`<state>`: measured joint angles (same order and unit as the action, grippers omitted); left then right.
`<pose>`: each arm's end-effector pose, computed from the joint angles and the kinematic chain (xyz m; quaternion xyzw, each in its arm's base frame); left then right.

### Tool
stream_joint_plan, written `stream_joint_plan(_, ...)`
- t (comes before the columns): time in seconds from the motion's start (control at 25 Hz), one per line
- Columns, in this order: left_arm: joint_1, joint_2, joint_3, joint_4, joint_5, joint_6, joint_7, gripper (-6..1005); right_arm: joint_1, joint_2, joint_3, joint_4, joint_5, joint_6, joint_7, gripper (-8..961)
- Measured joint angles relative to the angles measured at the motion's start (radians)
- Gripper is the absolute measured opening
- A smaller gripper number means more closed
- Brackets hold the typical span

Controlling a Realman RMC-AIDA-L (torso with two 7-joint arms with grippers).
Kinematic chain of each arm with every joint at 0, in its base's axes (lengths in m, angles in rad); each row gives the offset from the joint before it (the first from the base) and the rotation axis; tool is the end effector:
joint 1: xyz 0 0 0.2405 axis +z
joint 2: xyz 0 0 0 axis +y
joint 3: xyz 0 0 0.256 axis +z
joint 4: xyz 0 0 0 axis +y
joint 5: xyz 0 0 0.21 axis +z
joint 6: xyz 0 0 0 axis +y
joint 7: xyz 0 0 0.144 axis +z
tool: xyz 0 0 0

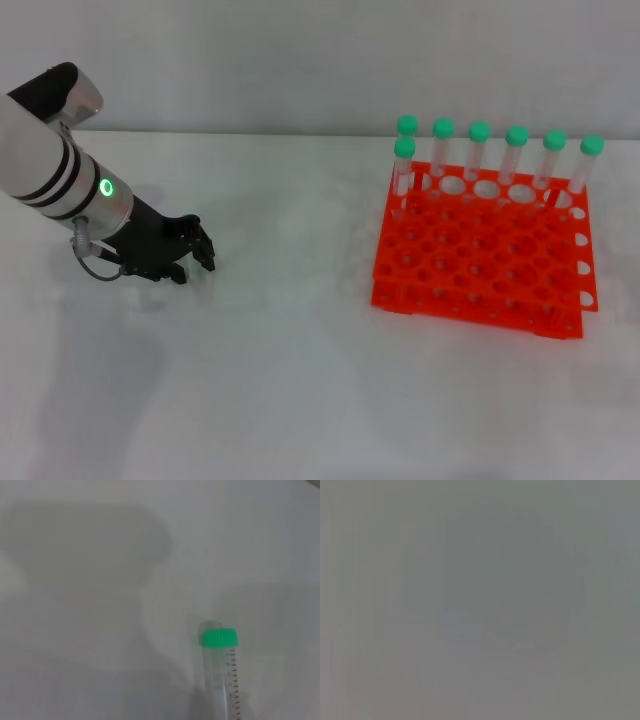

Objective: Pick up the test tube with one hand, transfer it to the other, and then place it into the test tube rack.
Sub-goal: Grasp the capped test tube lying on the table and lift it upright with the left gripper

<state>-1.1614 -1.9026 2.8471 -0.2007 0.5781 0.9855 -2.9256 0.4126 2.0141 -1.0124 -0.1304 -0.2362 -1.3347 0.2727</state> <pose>-0.2499 0.4479 0.0033 -0.6324 -0.7301 0.0313 0.2570 0.3573 0.3296 0.0893 -0.5911 0.1720 0.3431 0.7094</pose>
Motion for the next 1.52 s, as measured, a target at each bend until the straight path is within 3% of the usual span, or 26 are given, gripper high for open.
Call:
stream_joint_plan(0.12, 0.0, 0.0, 0.0, 0.001, 0.0, 0.006, 0.0, 484, 0.0, 0.0, 0.0, 0.0, 0.0, -0.001, 0.0, 871)
stream_joint_plan(0.24, -0.002, 0.001, 0.0, 0.002, 0.002, 0.017, 0.0, 347, -0.001, 0.0, 0.0, 0.0, 0.0, -0.002, 0.0, 871)
stream_joint_plan(1.32, 0.006, 0.008, 0.001, 0.002, 0.039, 0.072, 0.001, 329, -0.007, 0.001, 0.0, 0.0, 0.0, -0.014, 0.003, 870)
stream_joint_plan(1.44, 0.007, 0.009, 0.001, 0.0, 0.039, 0.072, 0.004, 192, -0.007, 0.002, 0.0, 0.0, 0.0, -0.017, 0.004, 870)
stream_joint_plan(1.52, 0.009, 0.01, 0.001, 0.0, 0.036, 0.071, 0.01, 190, -0.008, 0.002, 0.0, 0.001, 0.0, -0.022, 0.004, 870)
